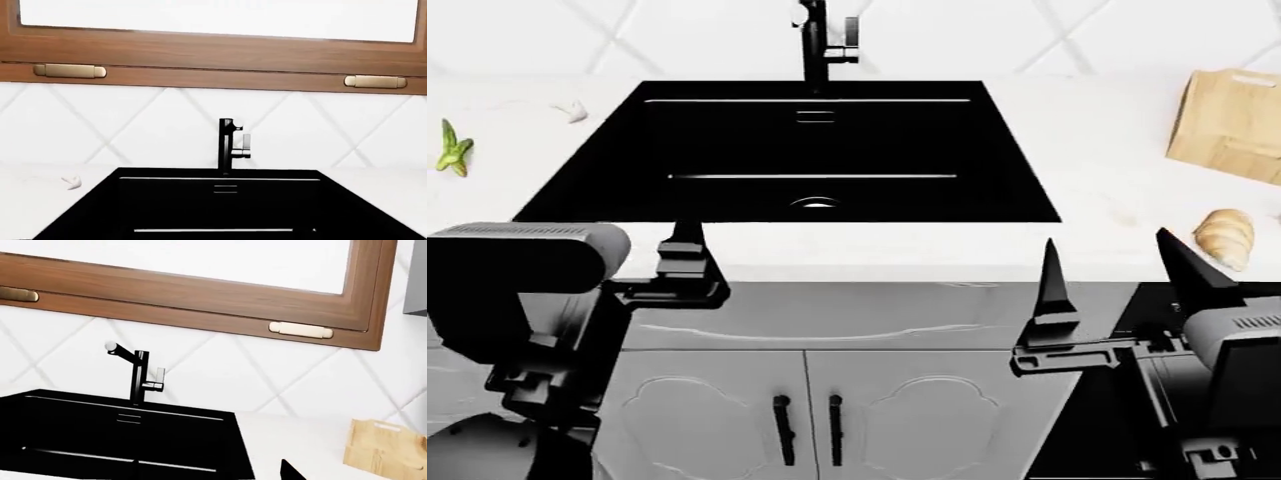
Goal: Pick up the fruits and vegetables and place them in the sink. Turn on the sink faucet to wash them. Then turn the sink off and put them in the tray.
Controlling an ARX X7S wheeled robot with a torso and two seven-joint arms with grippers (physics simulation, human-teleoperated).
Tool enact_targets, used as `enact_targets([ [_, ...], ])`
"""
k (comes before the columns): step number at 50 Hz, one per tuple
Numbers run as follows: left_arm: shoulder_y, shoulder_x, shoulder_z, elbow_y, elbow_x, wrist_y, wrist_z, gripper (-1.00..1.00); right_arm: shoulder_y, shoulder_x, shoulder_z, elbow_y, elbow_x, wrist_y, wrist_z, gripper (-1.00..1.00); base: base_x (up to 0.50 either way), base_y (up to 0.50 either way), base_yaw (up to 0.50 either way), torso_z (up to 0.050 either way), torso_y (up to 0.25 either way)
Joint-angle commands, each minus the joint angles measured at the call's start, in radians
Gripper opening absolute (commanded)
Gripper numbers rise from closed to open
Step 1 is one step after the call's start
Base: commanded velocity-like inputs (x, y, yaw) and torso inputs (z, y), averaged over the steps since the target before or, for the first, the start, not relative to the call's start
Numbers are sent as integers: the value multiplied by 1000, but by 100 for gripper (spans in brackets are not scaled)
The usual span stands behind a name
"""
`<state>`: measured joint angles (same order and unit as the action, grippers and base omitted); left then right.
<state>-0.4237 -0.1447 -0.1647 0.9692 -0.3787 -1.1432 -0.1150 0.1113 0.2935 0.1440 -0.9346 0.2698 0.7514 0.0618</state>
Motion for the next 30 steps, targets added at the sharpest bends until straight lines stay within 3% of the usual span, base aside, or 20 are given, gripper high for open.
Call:
enact_targets([
  [1, -98, -8, -73, 57, -72, -137, -15, 100, 96, 23, 15, -82, 87, 156, -1, 100, 0, 500, 0, 50, 0],
  [7, -98, -18, -71, 52, -83, -131, -28, 100, 109, 27, 18, -86, 111, 174, 3, 100, 0, 500, 0, 50, 0],
  [25, -122, -37, -87, 51, -139, -160, -68, 100, 154, 53, -9, -95, 165, 223, 42, 100, 1, 0, 500, 50, 0],
  [30, -135, -38, -89, 47, -157, -177, -79, 100, 172, 57, -9, -95, 188, 239, 51, 100, 1, 0, 500, 5, 0],
])
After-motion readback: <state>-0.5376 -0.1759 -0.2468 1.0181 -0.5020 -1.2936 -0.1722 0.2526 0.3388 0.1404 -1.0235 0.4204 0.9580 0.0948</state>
